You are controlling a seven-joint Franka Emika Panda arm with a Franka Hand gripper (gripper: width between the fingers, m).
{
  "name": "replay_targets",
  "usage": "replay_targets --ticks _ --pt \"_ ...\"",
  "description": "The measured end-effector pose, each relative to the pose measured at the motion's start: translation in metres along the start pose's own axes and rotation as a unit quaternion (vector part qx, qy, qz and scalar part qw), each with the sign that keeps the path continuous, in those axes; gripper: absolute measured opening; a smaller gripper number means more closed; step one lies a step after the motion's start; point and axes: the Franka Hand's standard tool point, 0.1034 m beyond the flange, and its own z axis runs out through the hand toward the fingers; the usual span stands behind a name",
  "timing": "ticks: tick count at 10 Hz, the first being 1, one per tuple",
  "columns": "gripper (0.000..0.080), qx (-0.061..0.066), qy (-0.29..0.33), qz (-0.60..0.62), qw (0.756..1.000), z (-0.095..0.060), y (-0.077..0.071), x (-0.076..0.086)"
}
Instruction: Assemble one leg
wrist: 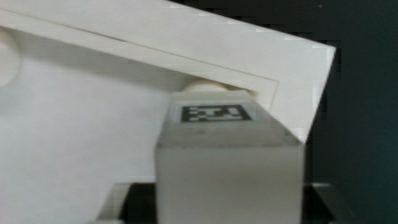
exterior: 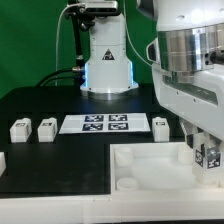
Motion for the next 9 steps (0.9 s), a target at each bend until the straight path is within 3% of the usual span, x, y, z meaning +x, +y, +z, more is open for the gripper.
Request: replay_targets --ticks 2,3,4,6,7,9 --pt "0.0574 0.018 0.01 -0.127 0.992 0.004 -0.001 -0.006" --pt "0.0574 0.017 0.014 -0.211 0.977 0.007 0.0 -0.012" --pt "0.0634 0.016 0.016 -0.293 0.956 0.007 0.0 -0.014" --pt "0.0645 0.013 0.018 -0.375 0.927 0.007 0.0 -0.012" --pt "0.0648 0.008 0.022 -0.446 0.894 0.006 0.0 -0.013" --pt "0.0648 -0.013 0.039 -0.611 0.79 0.001 -0.004 -0.014"
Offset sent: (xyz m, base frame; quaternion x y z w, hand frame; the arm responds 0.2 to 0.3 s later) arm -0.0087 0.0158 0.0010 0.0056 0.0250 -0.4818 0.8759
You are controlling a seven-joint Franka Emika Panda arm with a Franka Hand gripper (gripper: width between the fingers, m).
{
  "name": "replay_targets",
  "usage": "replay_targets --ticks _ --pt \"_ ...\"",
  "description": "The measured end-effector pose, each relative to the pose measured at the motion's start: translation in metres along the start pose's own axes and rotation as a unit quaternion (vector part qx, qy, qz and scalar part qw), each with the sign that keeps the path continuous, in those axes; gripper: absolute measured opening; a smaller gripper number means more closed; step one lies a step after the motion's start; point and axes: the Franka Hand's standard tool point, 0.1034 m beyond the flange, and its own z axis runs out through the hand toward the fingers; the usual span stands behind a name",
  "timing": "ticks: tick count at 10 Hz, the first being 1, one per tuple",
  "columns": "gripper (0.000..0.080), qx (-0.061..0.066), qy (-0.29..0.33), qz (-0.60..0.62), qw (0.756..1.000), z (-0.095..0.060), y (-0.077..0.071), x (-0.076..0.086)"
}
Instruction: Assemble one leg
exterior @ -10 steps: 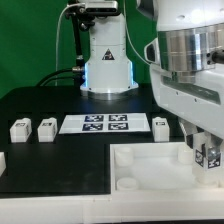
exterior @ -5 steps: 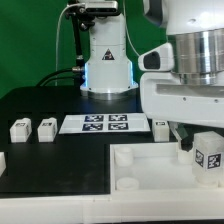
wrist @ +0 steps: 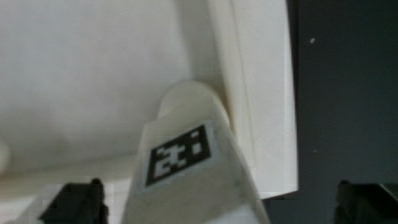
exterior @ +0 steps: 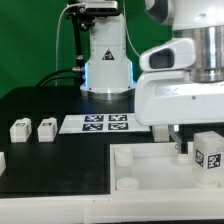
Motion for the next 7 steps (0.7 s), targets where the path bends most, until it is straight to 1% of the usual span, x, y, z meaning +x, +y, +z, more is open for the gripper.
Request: replay_targets --ticks 1,2,3,4,5,6,7 --pt "0.0648 0.001 0.0 -0.065 0.998 0.0002 0.0026 0.0003" --pt "0.0648 0.006 -0.001 -0.011 1.0 0.0008 0.0002 -0.0001" --pt "0.0556 0.006 -0.001 -0.018 1.0 0.0011 0.0006 -0.0002" --pt "0.0556 0.008 -0.001 0.019 1.0 0.0013 -0.0003 -0.0005" --pt "0.0374 0.013 -0.003 0.073 0.997 0.0016 -0.0021 -0.0008" --pt "0.0296 0.013 -0.004 0.111 0.994 0.0023 0.0002 -0.0012" --pt "0.0296 0.013 -0.005 0.213 0.977 0.0027 0.0016 -0.0008"
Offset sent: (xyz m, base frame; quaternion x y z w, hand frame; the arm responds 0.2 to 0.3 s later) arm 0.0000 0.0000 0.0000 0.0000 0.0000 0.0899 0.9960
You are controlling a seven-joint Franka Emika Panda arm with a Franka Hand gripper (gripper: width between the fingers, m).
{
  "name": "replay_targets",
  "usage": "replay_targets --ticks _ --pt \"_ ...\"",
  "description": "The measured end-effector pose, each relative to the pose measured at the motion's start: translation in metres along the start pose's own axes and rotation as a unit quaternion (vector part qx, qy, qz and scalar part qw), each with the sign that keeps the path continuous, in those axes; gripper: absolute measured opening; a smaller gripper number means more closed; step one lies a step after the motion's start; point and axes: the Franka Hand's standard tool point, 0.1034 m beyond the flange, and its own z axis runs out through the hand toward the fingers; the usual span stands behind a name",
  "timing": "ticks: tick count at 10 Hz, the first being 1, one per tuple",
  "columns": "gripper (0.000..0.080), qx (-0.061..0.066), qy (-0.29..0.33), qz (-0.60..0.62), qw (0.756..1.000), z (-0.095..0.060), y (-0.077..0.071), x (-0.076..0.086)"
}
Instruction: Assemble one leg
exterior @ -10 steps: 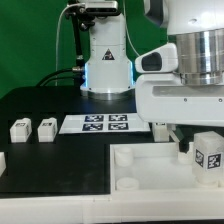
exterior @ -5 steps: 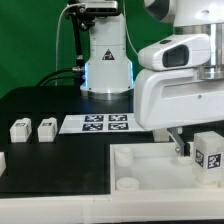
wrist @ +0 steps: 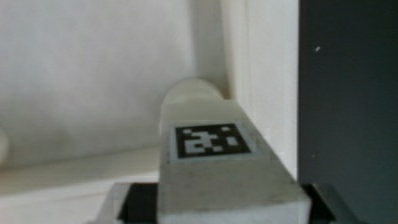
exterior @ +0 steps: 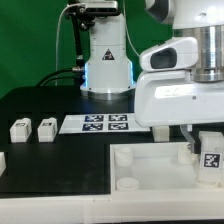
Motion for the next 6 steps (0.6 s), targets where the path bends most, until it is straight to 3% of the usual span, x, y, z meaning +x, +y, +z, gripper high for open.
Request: replay_targets --ticks 2,5,6 --pt "0.0296 0.001 0.0 0.155 0.988 0.0002 0.0009 0.0007" --pt "0.0297 0.012 -0.021 0.379 0.925 0.0021 0.005 0.0032" --pt "0.0297 0.021 -0.031 0.466 0.884 0.0023 0.0074 0.0044"
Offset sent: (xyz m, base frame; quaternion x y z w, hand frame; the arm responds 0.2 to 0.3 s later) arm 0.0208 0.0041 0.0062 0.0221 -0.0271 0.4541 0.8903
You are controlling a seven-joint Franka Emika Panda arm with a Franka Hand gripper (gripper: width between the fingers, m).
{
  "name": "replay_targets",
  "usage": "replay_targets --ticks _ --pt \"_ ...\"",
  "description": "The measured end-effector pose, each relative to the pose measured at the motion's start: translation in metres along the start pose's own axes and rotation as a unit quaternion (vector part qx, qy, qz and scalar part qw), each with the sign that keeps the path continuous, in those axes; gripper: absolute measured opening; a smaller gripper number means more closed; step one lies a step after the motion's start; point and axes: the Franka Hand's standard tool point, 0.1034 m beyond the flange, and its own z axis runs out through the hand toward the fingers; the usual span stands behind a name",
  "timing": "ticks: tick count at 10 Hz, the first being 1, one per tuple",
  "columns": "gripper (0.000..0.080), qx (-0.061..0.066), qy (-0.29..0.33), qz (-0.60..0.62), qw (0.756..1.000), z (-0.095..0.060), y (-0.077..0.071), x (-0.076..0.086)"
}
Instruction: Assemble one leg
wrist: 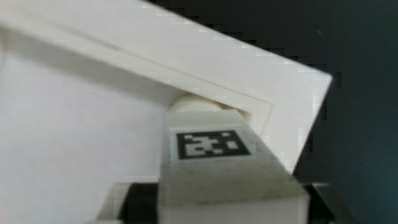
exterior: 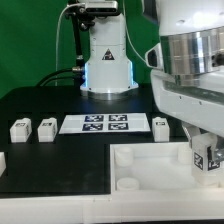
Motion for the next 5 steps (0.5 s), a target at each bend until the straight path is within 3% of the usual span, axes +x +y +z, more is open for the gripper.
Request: replay_targets --ticks 1,2,3,5 --pt "0.0297 0.001 -0.005 0.033 0.999 0.0 0.0001 0.0004" --pt "0.0374 0.001 -0.005 0.03 1.0 0.0004 0.0003 -0.0008" --pt "0.0374 0.001 -0.005 0.021 1.0 0.0004 0.0002 -0.0011" --pt "0.0621 0.0 -0.003 -0.138 0.99 0.0016 0.0 -0.0057"
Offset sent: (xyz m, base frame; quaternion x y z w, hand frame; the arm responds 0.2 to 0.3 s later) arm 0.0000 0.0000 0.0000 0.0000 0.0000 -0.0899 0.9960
